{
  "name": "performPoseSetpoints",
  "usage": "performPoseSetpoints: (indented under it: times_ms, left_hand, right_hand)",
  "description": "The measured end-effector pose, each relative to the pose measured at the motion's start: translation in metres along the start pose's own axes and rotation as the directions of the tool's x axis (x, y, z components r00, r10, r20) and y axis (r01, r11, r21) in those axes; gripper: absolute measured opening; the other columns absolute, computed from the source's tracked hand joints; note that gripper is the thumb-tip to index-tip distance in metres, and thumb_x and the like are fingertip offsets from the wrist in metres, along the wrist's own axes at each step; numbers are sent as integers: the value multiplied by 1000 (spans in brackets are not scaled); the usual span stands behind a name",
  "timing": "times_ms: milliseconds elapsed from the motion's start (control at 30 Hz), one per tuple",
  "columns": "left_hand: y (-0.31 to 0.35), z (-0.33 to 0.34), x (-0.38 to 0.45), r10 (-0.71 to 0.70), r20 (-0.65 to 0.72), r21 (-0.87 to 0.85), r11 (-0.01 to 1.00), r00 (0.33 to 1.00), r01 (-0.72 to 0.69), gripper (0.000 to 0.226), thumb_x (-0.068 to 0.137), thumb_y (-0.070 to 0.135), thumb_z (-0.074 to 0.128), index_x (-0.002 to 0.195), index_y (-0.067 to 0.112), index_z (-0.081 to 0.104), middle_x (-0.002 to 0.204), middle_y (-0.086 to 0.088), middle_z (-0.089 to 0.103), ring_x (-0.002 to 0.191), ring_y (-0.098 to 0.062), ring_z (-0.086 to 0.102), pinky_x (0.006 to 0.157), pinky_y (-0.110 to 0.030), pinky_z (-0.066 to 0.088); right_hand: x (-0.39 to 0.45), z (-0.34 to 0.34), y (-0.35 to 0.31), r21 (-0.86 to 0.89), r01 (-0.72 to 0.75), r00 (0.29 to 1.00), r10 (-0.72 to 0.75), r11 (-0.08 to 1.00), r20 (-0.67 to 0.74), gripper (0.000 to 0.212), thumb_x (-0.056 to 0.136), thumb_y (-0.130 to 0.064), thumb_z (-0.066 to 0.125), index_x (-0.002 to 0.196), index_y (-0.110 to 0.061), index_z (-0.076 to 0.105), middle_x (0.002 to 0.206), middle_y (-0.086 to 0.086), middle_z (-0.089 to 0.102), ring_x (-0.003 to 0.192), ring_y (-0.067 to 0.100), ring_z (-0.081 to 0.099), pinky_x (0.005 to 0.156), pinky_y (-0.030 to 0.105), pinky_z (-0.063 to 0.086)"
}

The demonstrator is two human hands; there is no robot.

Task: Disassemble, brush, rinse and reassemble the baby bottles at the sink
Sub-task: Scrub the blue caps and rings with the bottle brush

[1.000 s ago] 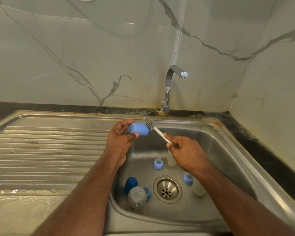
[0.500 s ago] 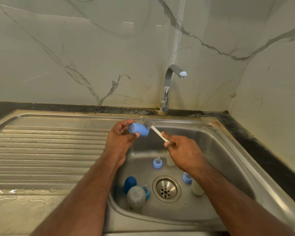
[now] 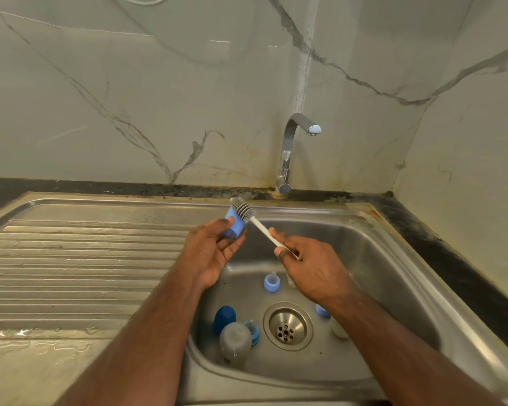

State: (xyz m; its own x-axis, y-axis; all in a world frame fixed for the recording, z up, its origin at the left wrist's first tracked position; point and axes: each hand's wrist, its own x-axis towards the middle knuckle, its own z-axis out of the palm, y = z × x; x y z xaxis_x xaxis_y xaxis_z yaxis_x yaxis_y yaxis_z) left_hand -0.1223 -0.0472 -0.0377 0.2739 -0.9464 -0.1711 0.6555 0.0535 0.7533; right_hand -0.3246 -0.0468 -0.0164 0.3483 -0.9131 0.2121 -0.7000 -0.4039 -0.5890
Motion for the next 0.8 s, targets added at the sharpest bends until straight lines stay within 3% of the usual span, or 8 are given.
performPoseSetpoints:
  times_ms: [100,200,300,367,500,567,700,800]
  left_hand:
    - [-2,-5,3,-7,19,104,995,1000,5,34,90,2,71,121,4,59,117,-19,72,97,-26,75,77,-37,63]
    - [-7,-7,6,76,68,320,943,995,-94,45,89,-9,67,126,16,63,123,-11,68,102,-22,71,78,-32,60]
    - [-11,-11,10,219,114,566,788,969,-244,50,85,-6,73,123,25,66,123,-4,68,108,-18,68,90,-37,59]
    - [-11,-10,10,253,118,619,738,960,-270,57,83,-6,76,131,22,63,121,2,69,113,-16,66,99,-42,56]
    - [-11,-10,9,258,159,670,680,953,-296,61,83,-6,76,134,22,61,119,9,70,110,-8,66,101,-38,54]
    - [-11,-10,11,270,160,662,684,950,-306,61,82,-8,75,135,19,62,120,8,71,109,-7,68,102,-36,54]
    - [-10,-8,8,285,171,658,679,943,-325,57,82,-8,74,119,34,64,113,15,72,106,-2,68,96,-30,55]
    - [-10,-9,11,297,153,625,710,943,-325,58,81,-10,75,128,23,64,112,13,72,103,-2,68,94,-28,55]
  right_hand:
    - [1,-4,1,44,5,1000,-6,999,8,40,100,-35,55,137,-51,51,97,-24,68,69,-6,58,65,9,41]
    - [2,-8,3,106,-21,999,24,994,-28,39,101,-33,56,137,-48,53,66,-26,48,56,-12,50,58,7,33]
    - [-1,-10,0,92,-10,999,8,996,32,38,101,-33,56,137,-47,54,60,-22,49,51,-6,47,52,9,35]
    - [1,-12,1,38,-24,999,22,999,49,39,102,-33,54,138,-47,52,61,-19,51,51,-1,47,50,11,35]
    - [1,-16,1,-4,-42,998,43,999,41,40,102,-34,52,140,-48,50,70,-19,53,53,1,48,51,11,34]
    - [-2,-14,-2,20,-16,998,15,1000,58,39,102,-34,53,139,-47,51,67,-18,53,50,-1,48,49,11,36]
    - [3,-16,2,-43,-56,998,57,998,21,40,103,-34,51,141,-45,50,72,-19,55,55,2,50,53,11,33]
    - [-1,-14,-2,6,-41,998,41,999,52,39,102,-34,53,139,-46,51,74,-18,58,53,-2,51,49,10,35]
